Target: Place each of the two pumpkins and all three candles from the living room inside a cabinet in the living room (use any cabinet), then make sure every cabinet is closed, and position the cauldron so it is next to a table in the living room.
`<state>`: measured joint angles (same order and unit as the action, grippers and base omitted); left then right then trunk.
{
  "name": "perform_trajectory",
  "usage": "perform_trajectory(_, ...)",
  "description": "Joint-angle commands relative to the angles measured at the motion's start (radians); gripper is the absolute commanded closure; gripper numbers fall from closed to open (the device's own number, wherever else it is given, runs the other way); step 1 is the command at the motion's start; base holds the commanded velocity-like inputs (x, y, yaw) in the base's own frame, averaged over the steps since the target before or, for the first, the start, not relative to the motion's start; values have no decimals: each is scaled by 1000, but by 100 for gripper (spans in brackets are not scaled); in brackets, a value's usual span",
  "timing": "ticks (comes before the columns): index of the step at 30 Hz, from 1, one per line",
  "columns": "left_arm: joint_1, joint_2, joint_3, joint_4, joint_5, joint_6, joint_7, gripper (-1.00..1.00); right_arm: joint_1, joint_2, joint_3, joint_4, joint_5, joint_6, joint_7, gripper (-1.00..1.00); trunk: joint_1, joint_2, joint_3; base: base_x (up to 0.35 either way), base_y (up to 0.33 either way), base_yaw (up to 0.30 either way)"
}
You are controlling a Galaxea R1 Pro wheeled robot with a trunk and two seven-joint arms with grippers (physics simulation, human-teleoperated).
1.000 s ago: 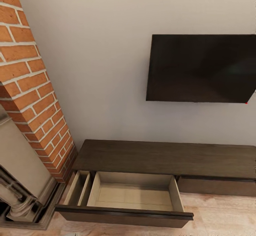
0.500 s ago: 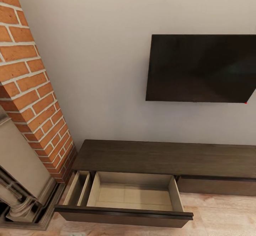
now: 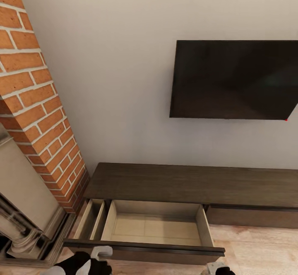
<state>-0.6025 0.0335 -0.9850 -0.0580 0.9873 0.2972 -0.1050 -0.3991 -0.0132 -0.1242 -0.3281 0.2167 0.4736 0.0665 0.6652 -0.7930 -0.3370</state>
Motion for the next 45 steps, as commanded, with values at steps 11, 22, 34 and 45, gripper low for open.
perform_trajectory(11, -53, 172, 13, -573, -3, 415, 10, 100, 0, -133, 1, -359, -4, 383, 371, 100, 0, 0, 0, 0, 0, 0)
perform_trajectory(22, -222, 145, 169, -652, -3, 477, 120, 100, -26, -139, 14, -757, -12, 530, 463, 100, 0, 0, 0, 0, 0, 0)
perform_trajectory(34, -224, 66, 168, -638, 2, 472, 535, 100, -171, 76, 14, -564, -8, 507, -21, 100, 0, 0, 0, 0, 0, 0)
perform_trajectory(45, -223, 57, 166, -652, 7, 469, 544, 100, -188, 158, 125, -481, -18, 449, -243, 100, 0, 0, 0, 0, 5, 0)
